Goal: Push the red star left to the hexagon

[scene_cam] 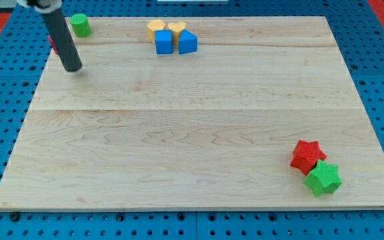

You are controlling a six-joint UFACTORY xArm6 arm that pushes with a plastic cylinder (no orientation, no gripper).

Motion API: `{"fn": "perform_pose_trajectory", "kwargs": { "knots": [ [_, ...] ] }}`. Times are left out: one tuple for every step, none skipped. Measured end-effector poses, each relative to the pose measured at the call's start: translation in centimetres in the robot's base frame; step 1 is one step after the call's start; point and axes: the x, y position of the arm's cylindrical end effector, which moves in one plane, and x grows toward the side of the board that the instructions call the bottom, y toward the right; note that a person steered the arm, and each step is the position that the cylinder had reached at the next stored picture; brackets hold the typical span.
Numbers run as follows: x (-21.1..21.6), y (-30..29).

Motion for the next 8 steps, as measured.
{"fn": "perform_pose_trajectory", "kwargs": {
  "knots": [
    [-3.4, -8.0],
    [-4.7, -7.3],
    [-7.4, -4.7],
    [-9.1, -2.1],
    [-3.8, 0.8],
    [5.5, 9.1],
    [7.3, 23.9],
    [9.0, 37.0]
  ]
}}
